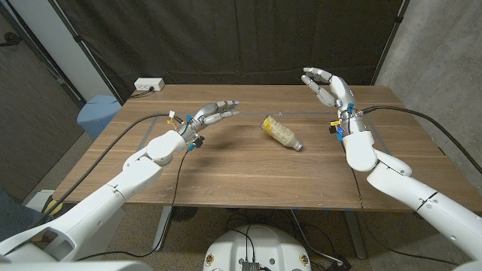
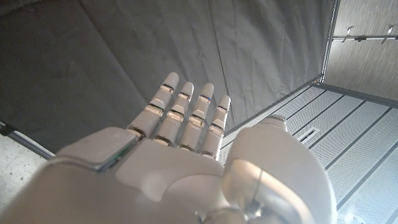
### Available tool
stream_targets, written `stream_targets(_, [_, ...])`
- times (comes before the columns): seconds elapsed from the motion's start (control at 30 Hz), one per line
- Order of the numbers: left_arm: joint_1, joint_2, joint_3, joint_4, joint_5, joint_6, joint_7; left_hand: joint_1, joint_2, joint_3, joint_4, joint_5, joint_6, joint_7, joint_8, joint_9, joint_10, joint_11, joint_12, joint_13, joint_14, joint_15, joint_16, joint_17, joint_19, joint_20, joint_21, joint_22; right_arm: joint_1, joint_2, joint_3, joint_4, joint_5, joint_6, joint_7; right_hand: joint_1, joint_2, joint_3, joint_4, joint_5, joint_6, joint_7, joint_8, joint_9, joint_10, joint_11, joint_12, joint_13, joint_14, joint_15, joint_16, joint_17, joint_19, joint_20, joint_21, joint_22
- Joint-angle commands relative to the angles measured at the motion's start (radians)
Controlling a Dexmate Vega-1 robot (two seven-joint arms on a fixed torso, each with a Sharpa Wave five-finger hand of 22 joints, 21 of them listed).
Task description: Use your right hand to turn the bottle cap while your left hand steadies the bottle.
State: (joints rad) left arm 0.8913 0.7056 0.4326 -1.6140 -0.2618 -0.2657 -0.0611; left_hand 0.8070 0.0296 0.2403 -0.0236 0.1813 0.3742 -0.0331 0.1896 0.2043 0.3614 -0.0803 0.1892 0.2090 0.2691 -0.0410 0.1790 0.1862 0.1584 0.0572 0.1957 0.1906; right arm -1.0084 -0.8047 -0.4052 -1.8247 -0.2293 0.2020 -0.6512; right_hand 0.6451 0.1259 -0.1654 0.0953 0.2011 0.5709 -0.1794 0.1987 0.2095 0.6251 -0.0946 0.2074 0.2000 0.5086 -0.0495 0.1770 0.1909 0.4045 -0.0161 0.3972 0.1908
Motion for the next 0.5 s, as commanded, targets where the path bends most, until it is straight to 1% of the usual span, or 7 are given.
stream_targets(0.03, [0.034, 0.005, -0.063, -0.03, -0.024, -0.075, 0.063, -0.031, -0.001, -0.015, 0.02, 0.0, -0.012, 0.016, 0.006, 0.001, -0.002, 0.011, 0.009, -0.001, 0.003, -0.015, 0.011, 0.002, 0.017, -0.055, 0.014, 0.001, 0.005, 0.008, -0.002, -0.004, 0.017, 0.02, 0.0, -0.004, 0.0, 0.004, -0.004, 0.005, 0.001, 0.038, 0.004, 0.0, -0.011, 0.004, 0.005, 0.0, -0.013, -0.034, 0.006, 0.0, 0.012, -0.031, -0.004, 0.0])
stream_targets(0.1, [0.037, 0.003, -0.074, -0.029, -0.04, -0.088, 0.064, -0.045, 0.002, -0.02, 0.028, -0.001, -0.019, 0.023, 0.005, 0.001, -0.002, 0.015, 0.01, -0.002, 0.005, -0.014, 0.013, 0.003, 0.021, -0.065, 0.016, 0.0, 0.005, 0.013, 0.001, -0.001, 0.04, 0.031, 0.009, -0.005, 0.0, 0.004, -0.005, 0.005, -0.002, 0.047, 0.003, 0.0, -0.014, 0.006, 0.004, -0.001, -0.015, -0.035, 0.006, 0.0, 0.013, -0.034, -0.004, 0.0])
stream_targets(0.13, [0.038, 0.002, -0.079, -0.027, -0.05, -0.095, 0.062, -0.058, 0.005, -0.025, 0.037, -0.001, -0.027, 0.026, 0.003, 0.001, -0.007, 0.02, 0.009, -0.002, 0.003, -0.01, 0.013, 0.004, 0.021, -0.066, 0.016, 0.0, 0.005, 0.016, 0.002, 0.0, 0.053, 0.036, 0.015, -0.006, -0.001, 0.004, -0.005, 0.005, -0.008, 0.056, 0.001, 0.0, -0.019, 0.012, 0.003, -0.001, -0.017, -0.035, 0.006, 0.0, 0.014, -0.039, -0.005, 0.0])
stream_targets(0.17, [0.039, 0.001, -0.085, -0.026, -0.058, -0.1, 0.06, -0.07, 0.006, -0.029, 0.044, -0.001, -0.03, 0.028, 0.003, 0.001, -0.009, 0.025, 0.009, -0.002, 0.002, -0.007, 0.013, 0.004, 0.023, -0.068, 0.017, 0.0, 0.005, 0.018, 0.004, 0.003, 0.064, 0.042, 0.021, -0.007, -0.001, 0.004, -0.005, 0.006, -0.01, 0.059, 0.0, -0.001, -0.022, 0.016, 0.002, -0.001, -0.022, -0.034, 0.005, 0.0, 0.015, -0.04, -0.006, 0.0])
stream_targets(0.27, [0.041, -0.001, -0.098, -0.024, -0.068, -0.113, 0.065, -0.091, 0.008, -0.037, 0.057, -0.002, -0.037, 0.035, 0.002, 0.001, -0.012, 0.029, 0.009, -0.003, 0.0, -0.006, 0.013, 0.005, 0.023, -0.068, 0.017, 0.0, 0.003, 0.027, 0.009, 0.011, 0.104, 0.062, 0.043, -0.01, -0.001, 0.004, -0.004, 0.006, -0.015, 0.064, -0.001, -0.001, -0.028, 0.02, 0.001, -0.001, -0.027, -0.032, 0.005, 0.0, 0.016, -0.044, -0.007, 0.0])
stream_targets(0.37, [0.041, -0.001, -0.108, -0.023, -0.083, -0.116, 0.062, -0.109, 0.009, -0.044, 0.068, -0.003, -0.039, 0.036, 0.003, 0.001, -0.014, 0.03, 0.009, -0.003, -0.001, -0.004, 0.013, 0.005, 0.023, -0.068, 0.018, 0.0, 0.0, 0.037, 0.016, 0.021, 0.139, 0.079, 0.062, -0.014, -0.001, 0.002, -0.002, 0.005, -0.022, 0.069, -0.004, -0.001, -0.032, 0.029, 0.001, -0.001, -0.034, -0.026, 0.004, 0.0, 0.015, -0.046, -0.009, 0.0])
stream_targets(0.5, [0.036, -0.01, -0.117, -0.005, -0.128, -0.124, 0.033, -0.131, 0.01, -0.053, 0.081, -0.002, -0.043, 0.038, 0.003, 0.0, -0.017, 0.035, 0.009, -0.003, -0.007, 0.001, 0.012, 0.005, 0.019, -0.068, 0.016, 0.0, 0.0, 0.053, 0.024, 0.038, 0.189, 0.106, 0.094, -0.022, -0.001, 0.001, 0.0, 0.005, -0.028, 0.082, -0.005, -0.002, -0.038, 0.042, 0.0, -0.001, -0.037, -0.024, 0.006, 0.0, 0.02, -0.056, -0.01, -0.001])
